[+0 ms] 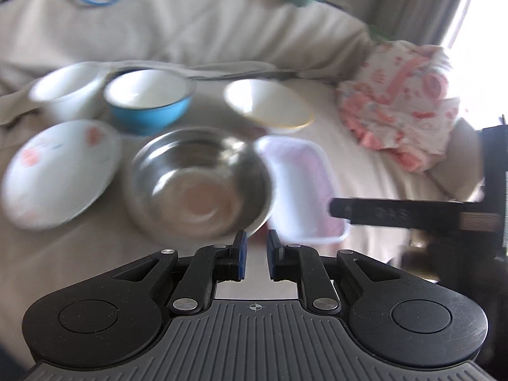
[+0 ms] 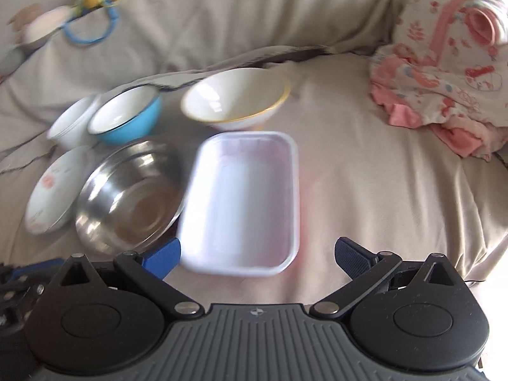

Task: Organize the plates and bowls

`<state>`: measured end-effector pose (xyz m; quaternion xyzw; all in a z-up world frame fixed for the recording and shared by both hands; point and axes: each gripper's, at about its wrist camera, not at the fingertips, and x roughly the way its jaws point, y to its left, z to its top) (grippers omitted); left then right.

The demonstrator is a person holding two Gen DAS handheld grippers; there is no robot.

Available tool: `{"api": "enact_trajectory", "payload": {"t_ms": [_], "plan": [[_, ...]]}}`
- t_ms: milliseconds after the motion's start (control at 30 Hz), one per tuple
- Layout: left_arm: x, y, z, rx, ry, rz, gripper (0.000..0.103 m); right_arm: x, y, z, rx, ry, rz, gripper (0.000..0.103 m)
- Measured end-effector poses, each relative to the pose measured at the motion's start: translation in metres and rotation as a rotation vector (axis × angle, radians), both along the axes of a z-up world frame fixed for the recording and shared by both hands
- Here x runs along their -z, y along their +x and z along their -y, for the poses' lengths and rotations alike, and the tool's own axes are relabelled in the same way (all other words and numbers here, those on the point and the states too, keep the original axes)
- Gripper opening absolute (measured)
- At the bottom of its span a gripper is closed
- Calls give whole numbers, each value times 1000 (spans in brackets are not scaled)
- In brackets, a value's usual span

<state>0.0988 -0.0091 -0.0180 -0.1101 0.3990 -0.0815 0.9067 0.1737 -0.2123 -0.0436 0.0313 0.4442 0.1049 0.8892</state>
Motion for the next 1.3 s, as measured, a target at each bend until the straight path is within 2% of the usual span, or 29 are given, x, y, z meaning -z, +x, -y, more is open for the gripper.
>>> {"api": "enact_trajectory", "payload": {"t_ms": [100, 167, 267, 300, 467, 533, 667, 733, 867, 933, 1067, 1233, 1300], "plan": [[1, 45, -2, 40, -73, 6, 16, 11, 34, 17, 96, 42, -38, 103], [3, 77, -6, 49, -116, 0, 16, 24, 50, 31, 123, 125, -107, 103], [5, 118, -2, 33, -68, -14, 16, 50, 58, 52, 129, 314, -228, 103], [7, 130, 1, 43, -46, -23, 16, 56, 56, 54, 117, 341, -249, 103], [26, 178, 9, 49, 19, -99, 16, 68, 54, 47, 62, 308, -233, 102], [37, 192, 11, 53, 42, -139, 16, 70, 59, 43, 14, 324, -241, 94], [55, 206, 9, 62, -18, -213, 16, 73, 74, 35, -51, 352, -261, 83], [57, 207, 13, 65, -19, -220, 16, 73, 79, 34, -85, 359, -256, 79], [59, 211, 22, 66, -19, -244, 24, 68, 85, 33, -142, 394, -253, 79], [60, 216, 27, 53, -19, -259, 24, 65, 88, 34, -139, 393, -243, 79], [64, 229, 42, 63, -73, -269, 24, 57, 97, 52, -91, 366, -187, 79], [72, 250, 65, 130, -209, -270, 24, 58, 122, 84, 36, 313, -136, 81], [69, 248, 65, 146, -239, -270, 24, 60, 127, 93, 78, 309, -134, 81]]}}
